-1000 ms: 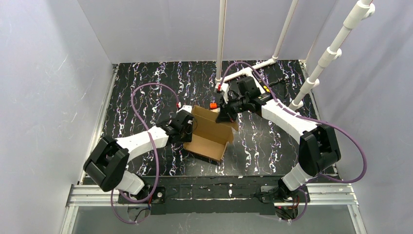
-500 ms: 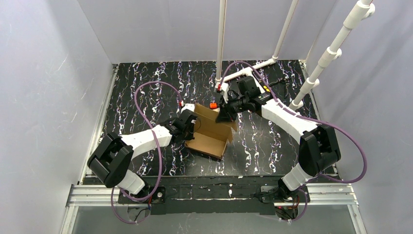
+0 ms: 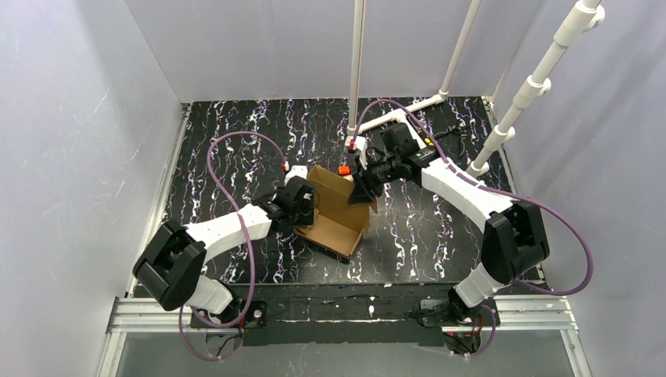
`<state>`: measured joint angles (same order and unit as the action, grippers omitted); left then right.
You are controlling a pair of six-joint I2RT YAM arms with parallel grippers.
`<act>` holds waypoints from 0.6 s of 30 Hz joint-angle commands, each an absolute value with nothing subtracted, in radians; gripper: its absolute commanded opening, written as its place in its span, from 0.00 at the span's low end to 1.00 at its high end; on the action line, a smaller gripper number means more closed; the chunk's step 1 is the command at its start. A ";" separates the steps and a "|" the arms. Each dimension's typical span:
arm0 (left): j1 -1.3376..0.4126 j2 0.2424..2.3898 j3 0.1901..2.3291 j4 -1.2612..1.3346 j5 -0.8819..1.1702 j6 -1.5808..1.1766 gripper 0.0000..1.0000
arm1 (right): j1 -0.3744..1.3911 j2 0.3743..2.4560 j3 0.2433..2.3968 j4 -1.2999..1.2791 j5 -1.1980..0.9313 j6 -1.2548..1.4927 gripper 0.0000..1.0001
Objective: Fold the paper box
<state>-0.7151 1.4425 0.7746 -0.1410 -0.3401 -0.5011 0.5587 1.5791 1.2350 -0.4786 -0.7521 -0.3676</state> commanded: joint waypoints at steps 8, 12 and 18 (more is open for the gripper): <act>-0.659 1.247 0.743 -0.267 -0.242 -0.530 0.53 | 0.565 1.558 1.311 -0.549 -0.800 -0.437 0.54; -0.647 1.298 0.746 -0.212 -0.164 -0.429 0.60 | 0.566 1.564 1.313 -0.552 -0.800 -0.439 0.54; -0.556 1.399 0.721 -0.060 0.088 -0.341 0.55 | 0.569 1.562 1.295 -0.546 -0.807 -0.440 0.54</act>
<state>-0.6186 1.3579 0.7559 -0.1543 -0.0982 -0.4160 0.5617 1.5791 1.2694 -0.5373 -0.7742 -0.4240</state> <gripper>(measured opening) 0.599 0.534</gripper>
